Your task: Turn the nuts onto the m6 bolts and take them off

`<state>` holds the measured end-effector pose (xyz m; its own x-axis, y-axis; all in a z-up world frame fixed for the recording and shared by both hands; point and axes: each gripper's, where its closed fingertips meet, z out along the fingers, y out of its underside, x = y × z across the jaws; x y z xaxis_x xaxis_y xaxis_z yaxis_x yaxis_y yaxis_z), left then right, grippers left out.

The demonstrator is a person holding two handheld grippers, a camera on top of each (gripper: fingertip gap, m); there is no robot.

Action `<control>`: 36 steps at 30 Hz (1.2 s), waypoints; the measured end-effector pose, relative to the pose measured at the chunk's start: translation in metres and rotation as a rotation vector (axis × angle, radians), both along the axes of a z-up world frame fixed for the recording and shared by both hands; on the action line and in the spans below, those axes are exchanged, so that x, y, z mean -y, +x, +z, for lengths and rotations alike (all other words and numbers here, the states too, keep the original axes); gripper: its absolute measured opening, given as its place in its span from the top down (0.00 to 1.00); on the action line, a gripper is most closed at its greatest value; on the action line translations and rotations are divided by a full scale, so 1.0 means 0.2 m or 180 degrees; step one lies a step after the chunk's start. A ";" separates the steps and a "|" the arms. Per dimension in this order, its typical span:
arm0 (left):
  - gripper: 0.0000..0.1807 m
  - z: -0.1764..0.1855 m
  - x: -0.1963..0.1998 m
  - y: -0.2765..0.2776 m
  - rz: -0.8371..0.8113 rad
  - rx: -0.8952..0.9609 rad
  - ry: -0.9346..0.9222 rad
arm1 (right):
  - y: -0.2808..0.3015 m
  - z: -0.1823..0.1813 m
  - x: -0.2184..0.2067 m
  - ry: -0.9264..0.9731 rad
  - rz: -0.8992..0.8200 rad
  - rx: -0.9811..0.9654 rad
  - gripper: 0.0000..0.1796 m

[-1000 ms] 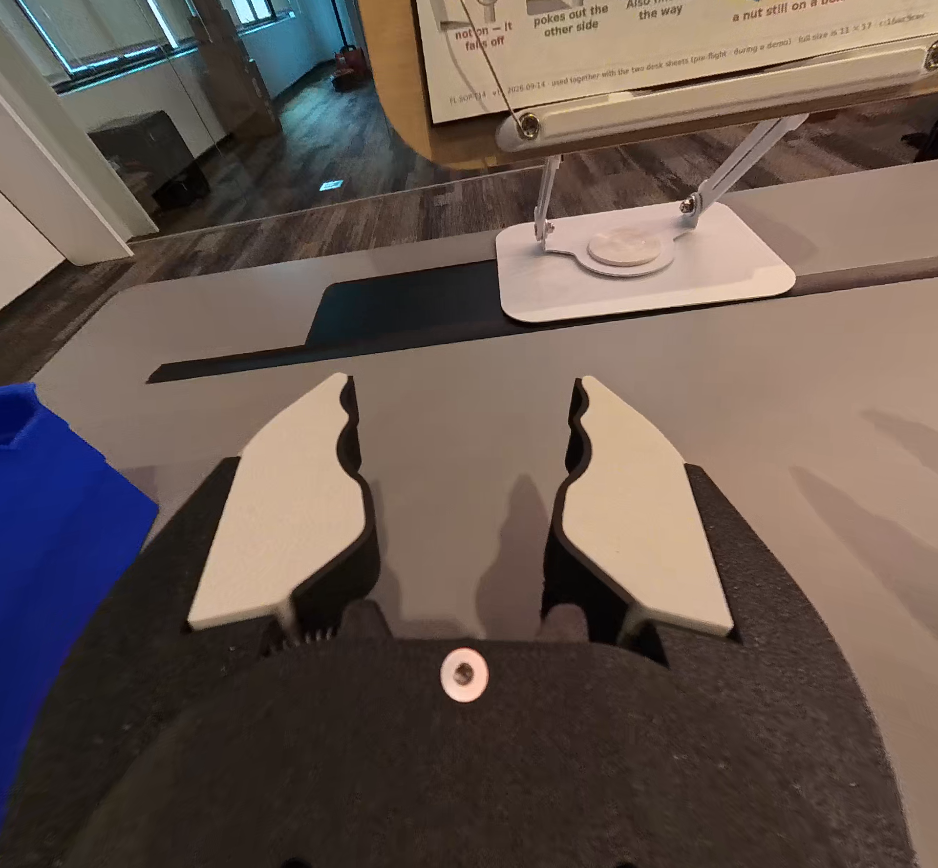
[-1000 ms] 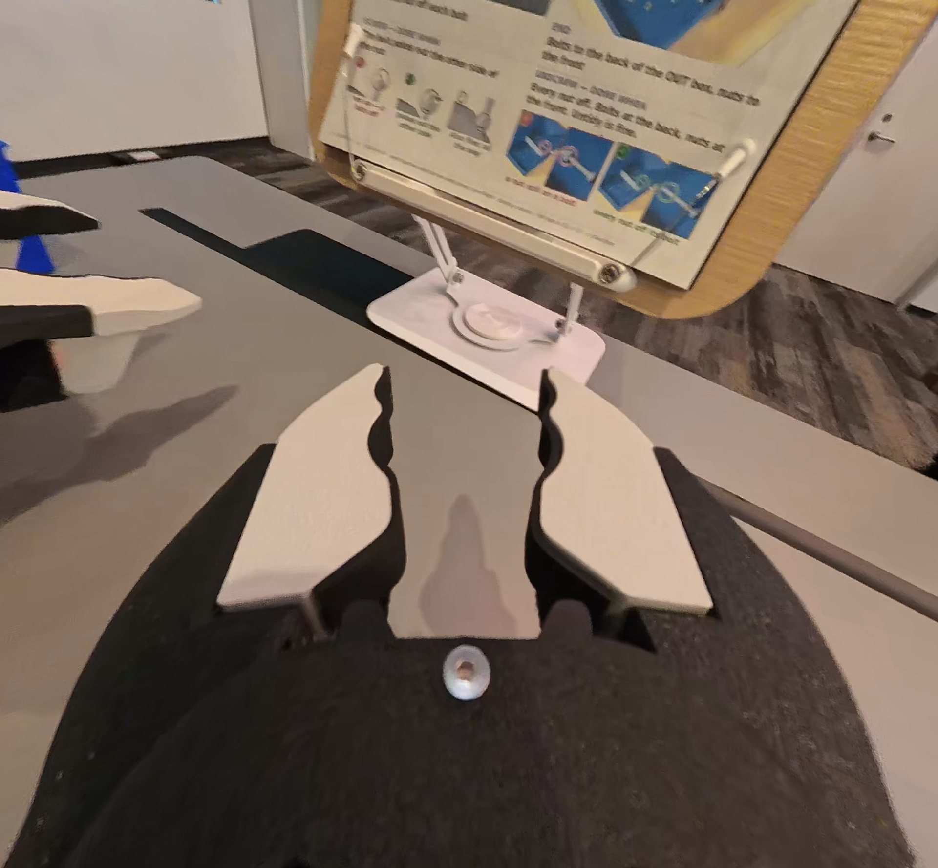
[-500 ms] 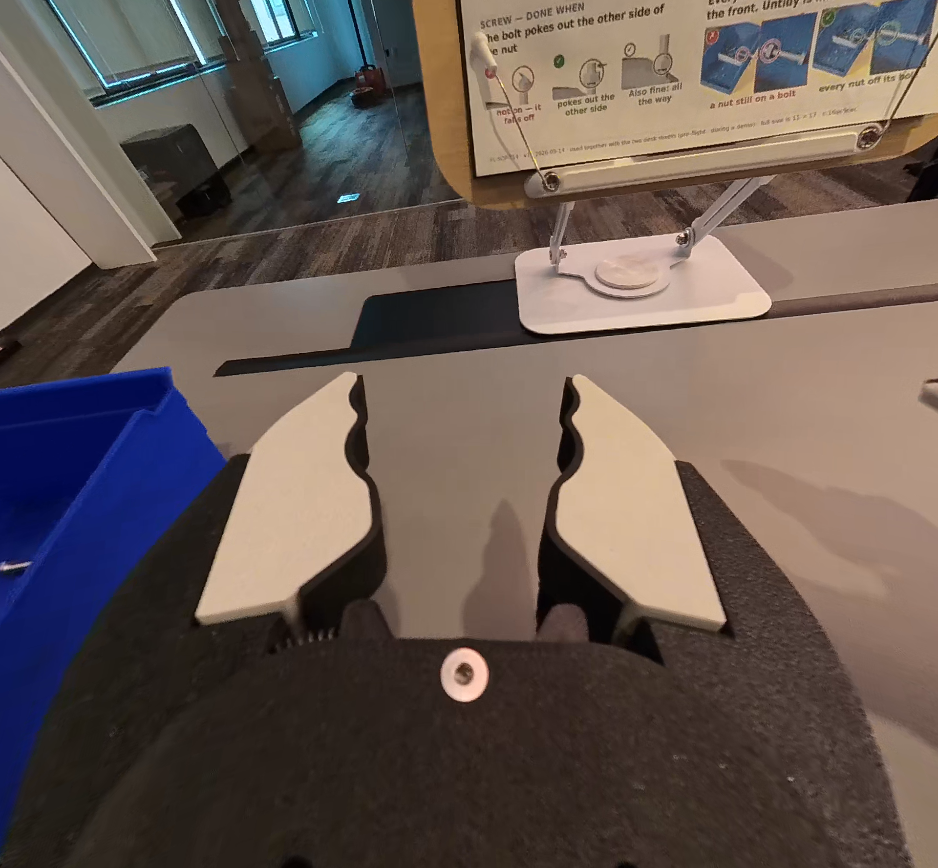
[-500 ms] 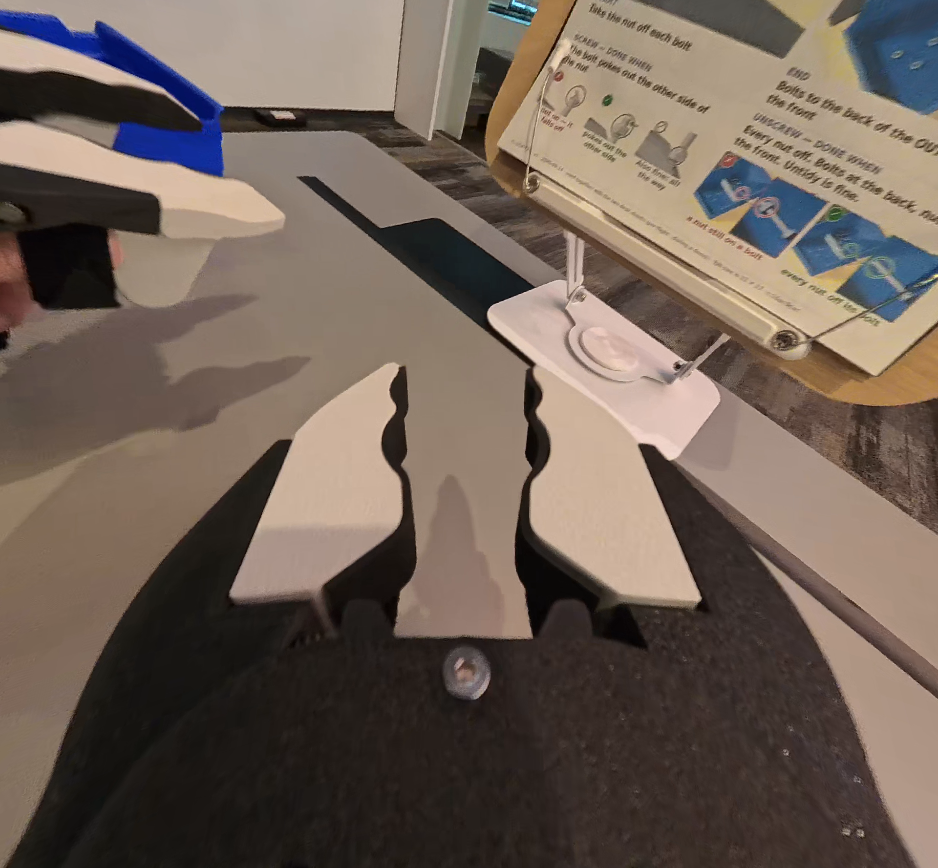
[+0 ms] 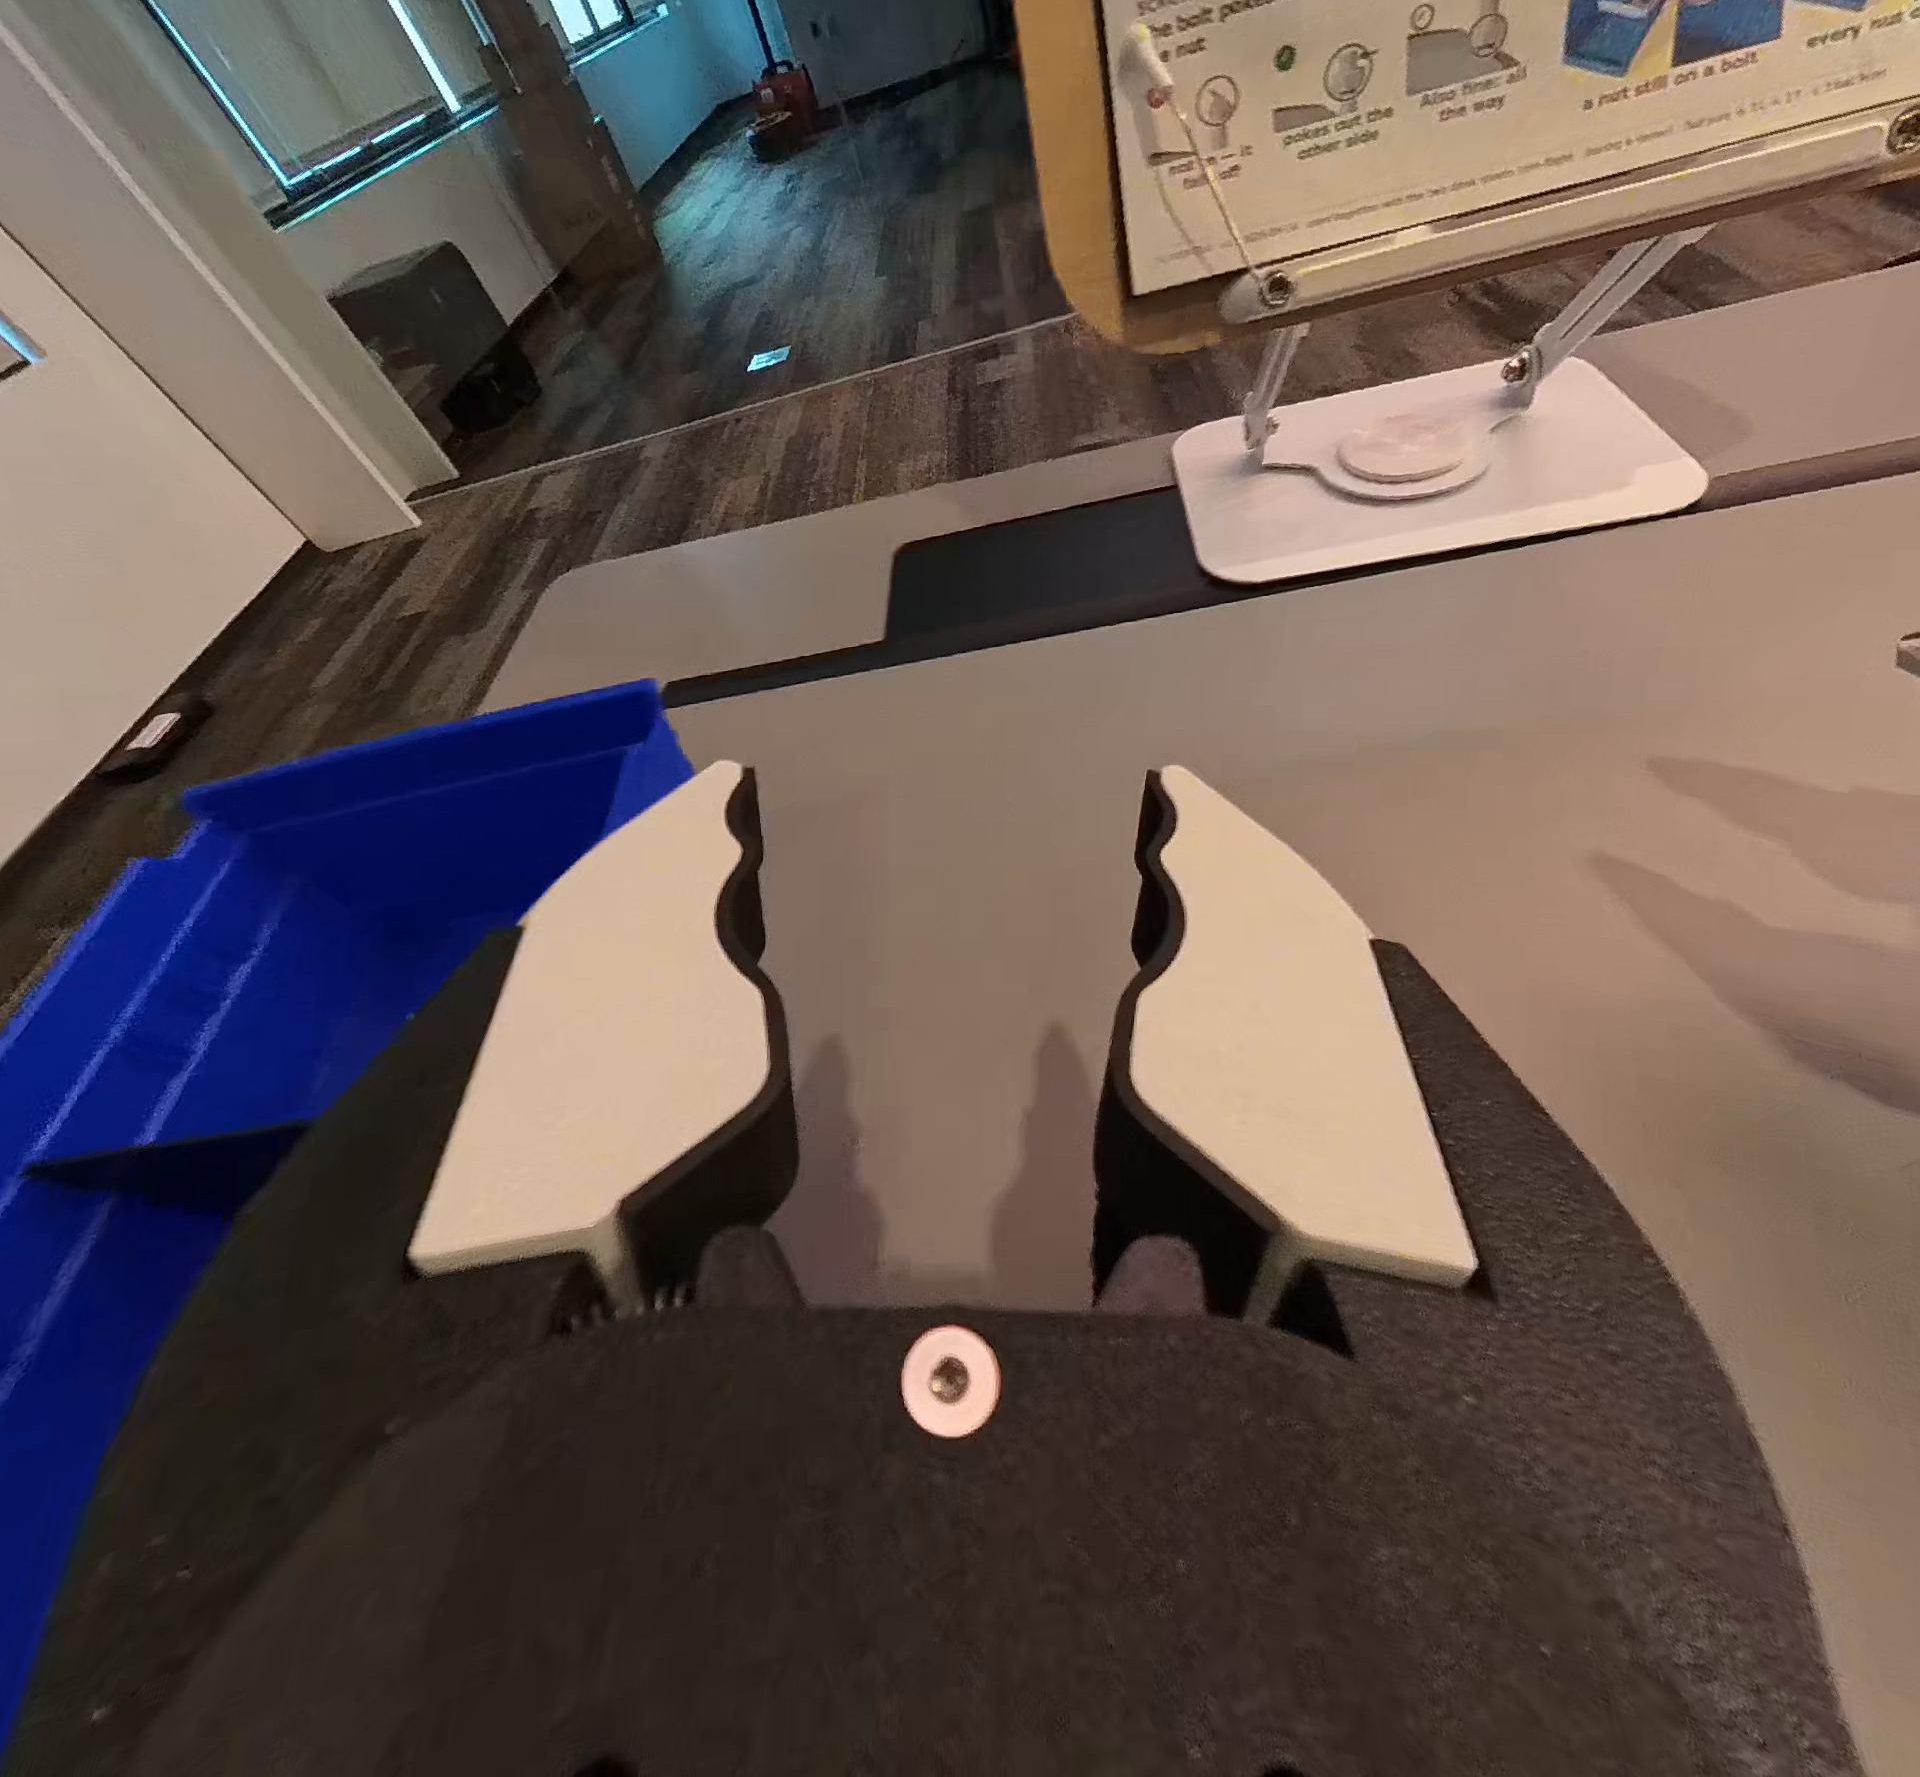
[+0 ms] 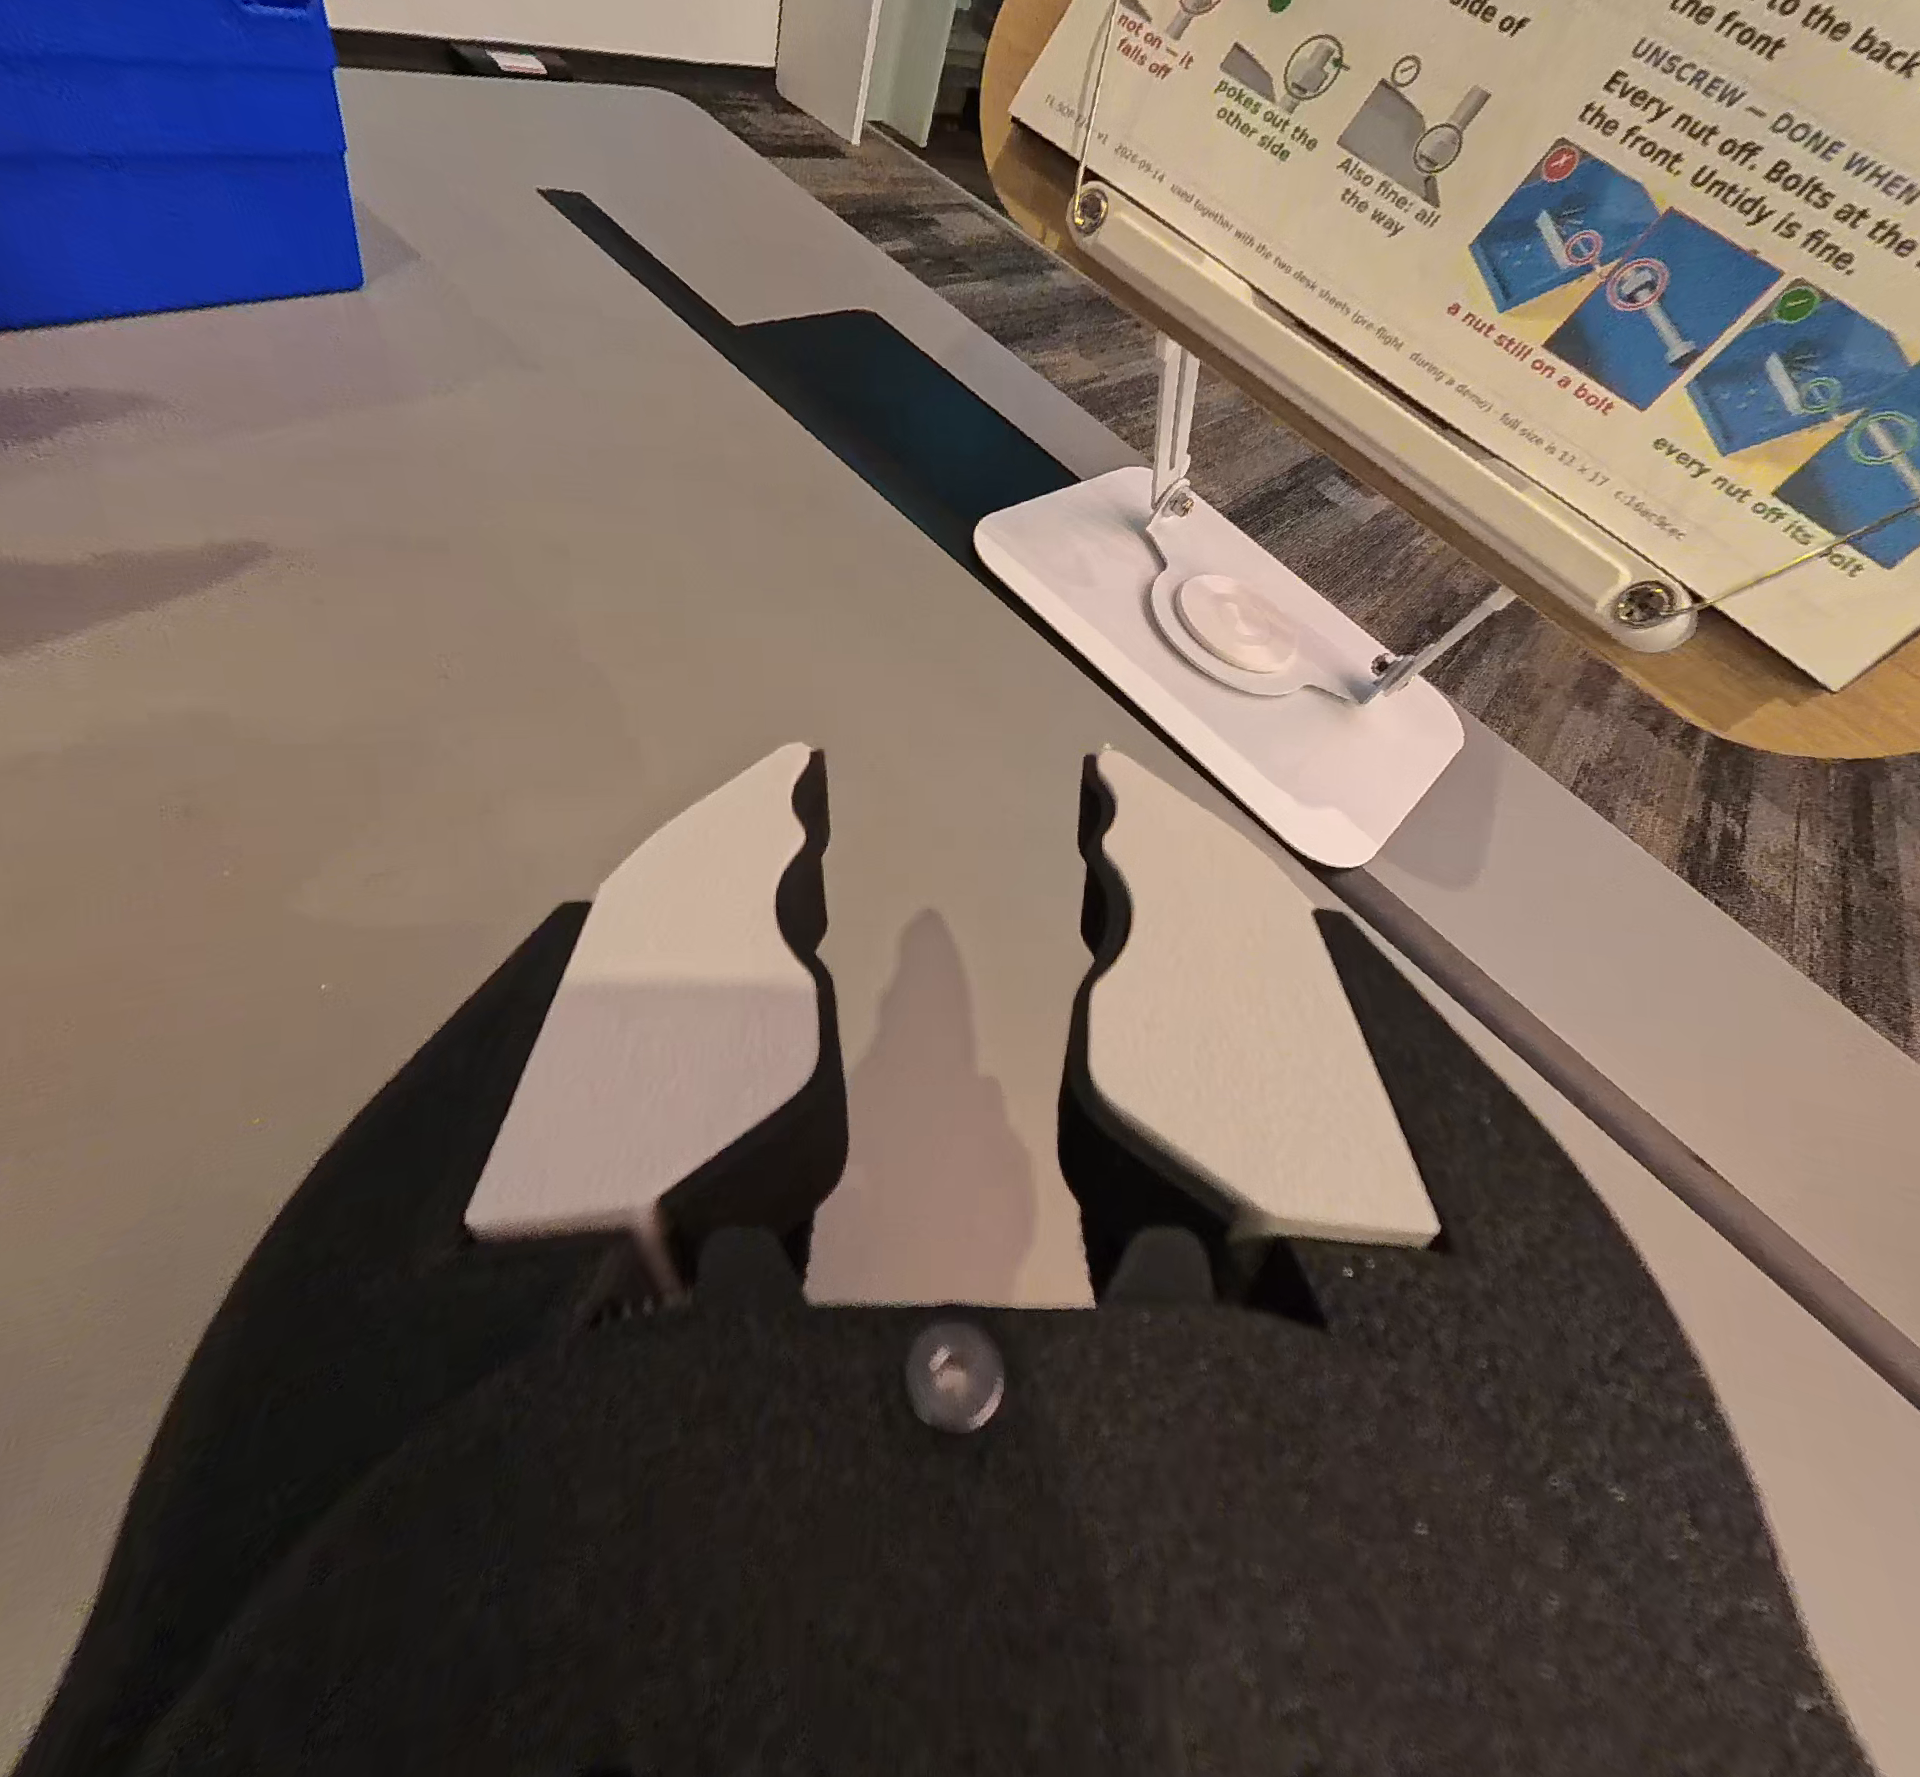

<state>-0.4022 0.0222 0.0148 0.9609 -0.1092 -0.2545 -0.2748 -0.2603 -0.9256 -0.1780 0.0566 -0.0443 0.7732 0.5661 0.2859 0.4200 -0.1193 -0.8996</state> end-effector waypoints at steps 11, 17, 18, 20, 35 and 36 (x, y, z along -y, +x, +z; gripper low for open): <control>0.63 0.15 0.24 -0.48 0.0292 -0.0260 -0.0089 | -0.04 -0.05 0.01 -0.0118 0.0158 0.0103 0.75; 0.64 0.13 0.34 -0.91 0.0600 -0.0515 -0.0378 | -0.03 -0.03 0.01 -0.0132 0.0219 0.0063 0.75; 0.64 0.11 0.35 -0.97 0.0650 -0.0516 -0.0452 | -0.03 -0.03 0.01 -0.0144 0.0219 0.0047 0.75; 0.65 0.05 0.36 -1.07 0.0674 -0.0530 -0.0672 | -0.02 -0.03 0.00 -0.0153 0.0223 0.0036 0.75; 0.76 -0.55 0.27 -1.20 -0.0112 -0.0395 -0.2436 | 0.04 -0.04 -0.02 -0.0252 0.0240 -0.0095 0.76; 0.80 -0.57 0.27 -1.21 -0.0160 -0.0517 -0.2468 | 0.04 -0.04 -0.02 -0.0258 0.0247 -0.0098 0.76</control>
<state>-0.6441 -0.0308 -0.0993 0.9075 -0.3551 -0.2246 -0.4194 -0.7979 -0.4329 -0.1690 0.0608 -0.0530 0.7338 0.6450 0.2136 0.4031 -0.1602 -0.9010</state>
